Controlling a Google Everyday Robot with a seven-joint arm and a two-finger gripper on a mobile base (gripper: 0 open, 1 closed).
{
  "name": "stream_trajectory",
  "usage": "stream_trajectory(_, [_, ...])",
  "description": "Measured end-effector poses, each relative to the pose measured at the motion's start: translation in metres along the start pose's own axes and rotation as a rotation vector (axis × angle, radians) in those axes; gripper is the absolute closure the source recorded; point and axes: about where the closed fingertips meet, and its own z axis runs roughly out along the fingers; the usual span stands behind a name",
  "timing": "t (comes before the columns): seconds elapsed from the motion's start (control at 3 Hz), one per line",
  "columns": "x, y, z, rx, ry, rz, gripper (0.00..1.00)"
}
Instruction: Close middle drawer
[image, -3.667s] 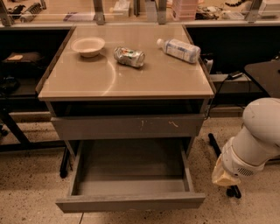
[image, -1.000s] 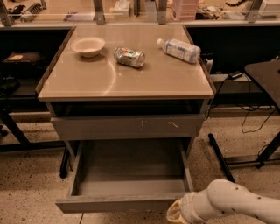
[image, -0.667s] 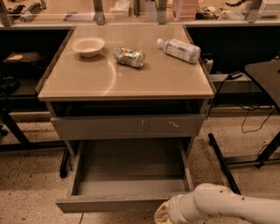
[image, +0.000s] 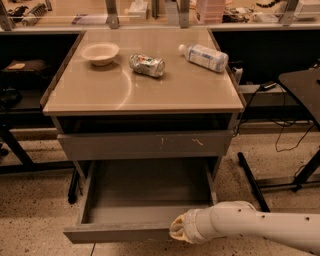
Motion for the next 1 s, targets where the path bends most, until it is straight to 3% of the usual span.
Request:
stream_trajectory(0.33, [0.006, -0.008, 0.000, 0.018, 0.012, 0.008, 1.00])
stream_trajectory(0.67, [0.049, 0.000, 0.000, 0.013, 0.048, 0.094, 1.00])
stream_trajectory(1.0, [0.059, 0.003, -0.001, 0.011, 0.060, 0.106, 0.81])
